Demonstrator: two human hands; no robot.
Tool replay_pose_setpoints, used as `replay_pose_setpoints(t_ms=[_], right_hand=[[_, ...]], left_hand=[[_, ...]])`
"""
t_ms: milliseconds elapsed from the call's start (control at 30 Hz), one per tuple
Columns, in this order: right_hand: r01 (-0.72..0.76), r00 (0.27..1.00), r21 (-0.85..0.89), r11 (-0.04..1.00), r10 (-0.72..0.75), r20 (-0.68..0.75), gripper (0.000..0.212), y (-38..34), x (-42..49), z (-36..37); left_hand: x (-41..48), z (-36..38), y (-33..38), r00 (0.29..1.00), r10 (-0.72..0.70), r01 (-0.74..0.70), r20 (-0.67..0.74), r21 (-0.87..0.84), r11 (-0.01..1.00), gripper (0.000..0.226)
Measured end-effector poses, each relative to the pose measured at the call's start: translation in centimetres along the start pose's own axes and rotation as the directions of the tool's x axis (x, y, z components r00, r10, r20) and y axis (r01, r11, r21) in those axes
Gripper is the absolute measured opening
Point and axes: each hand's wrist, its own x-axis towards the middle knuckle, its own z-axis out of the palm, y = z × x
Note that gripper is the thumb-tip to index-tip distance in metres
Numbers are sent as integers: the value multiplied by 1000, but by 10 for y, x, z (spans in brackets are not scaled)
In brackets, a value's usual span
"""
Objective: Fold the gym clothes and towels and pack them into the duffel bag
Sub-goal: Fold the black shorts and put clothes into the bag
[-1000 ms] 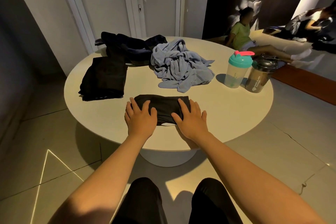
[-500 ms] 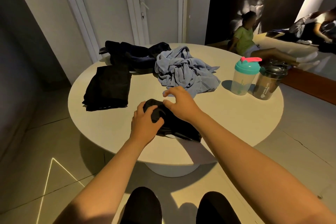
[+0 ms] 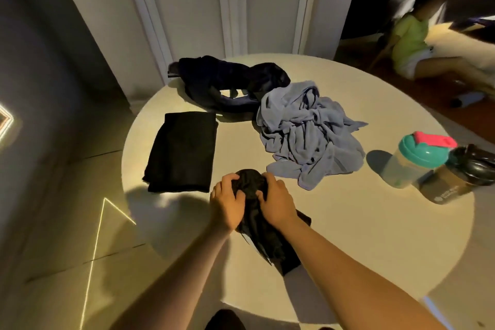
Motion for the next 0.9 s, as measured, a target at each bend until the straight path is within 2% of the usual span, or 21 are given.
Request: replay_pose_setpoints(t_ms=[133,233,400,600,767,900], right_hand=[[-137,990,198,971,130,46,41,-33,-28,-35],[-154,988,320,935,144,55,41,-64,-47,-67],[-123,992,454,882,116,44,42,-116,-64,-108],[-84,995,505,859,99,-3,48,-163,-51,-117],[-73,986,469,880,134,-99,50,-207,-20,-102],[-98,967,459,883,194,-167,49,-248,11,-74]], left_hand=[[-2,-28,14,992,-22,38,122,-130,991,39],[-10,-82,84,988,-23,54,152,-205,977,33],[-4,-140,132,989,28,5,143,-224,975,32],[31,-172,145,991,-10,40,136,-221,975,33],[79,-201,131,988,9,29,154,-246,969,31],[124,-234,104,970,75,-13,232,-256,966,28]])
